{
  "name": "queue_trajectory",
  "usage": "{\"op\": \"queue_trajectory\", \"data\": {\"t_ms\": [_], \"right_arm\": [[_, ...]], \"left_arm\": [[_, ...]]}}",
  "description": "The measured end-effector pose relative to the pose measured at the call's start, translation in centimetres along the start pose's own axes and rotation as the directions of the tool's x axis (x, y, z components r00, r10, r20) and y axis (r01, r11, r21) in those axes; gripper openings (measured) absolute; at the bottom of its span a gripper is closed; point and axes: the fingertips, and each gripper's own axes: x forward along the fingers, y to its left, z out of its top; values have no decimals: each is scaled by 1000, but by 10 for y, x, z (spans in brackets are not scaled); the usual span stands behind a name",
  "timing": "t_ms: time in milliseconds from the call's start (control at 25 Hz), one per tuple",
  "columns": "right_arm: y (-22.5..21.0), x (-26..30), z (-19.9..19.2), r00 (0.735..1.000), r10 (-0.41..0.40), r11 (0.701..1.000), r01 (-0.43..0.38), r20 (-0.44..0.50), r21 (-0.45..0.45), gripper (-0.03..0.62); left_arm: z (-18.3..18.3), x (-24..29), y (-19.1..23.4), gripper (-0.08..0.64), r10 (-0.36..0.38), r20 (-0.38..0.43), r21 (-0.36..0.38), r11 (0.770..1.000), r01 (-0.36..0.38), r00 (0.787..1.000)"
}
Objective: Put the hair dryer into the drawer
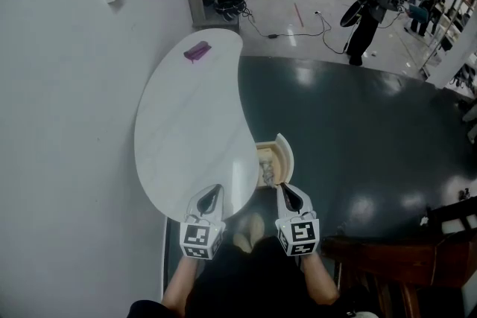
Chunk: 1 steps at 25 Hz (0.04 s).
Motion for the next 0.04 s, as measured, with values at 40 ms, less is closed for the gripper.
{"op": "queue_trajectory", "data": {"t_ms": [40], "right_arm": [[0, 1, 0, 1000, 2, 1000, -2, -1, 0, 3]], "left_arm": [[0, 1, 0, 5, 0, 0, 0, 1000, 0, 1000]]}}
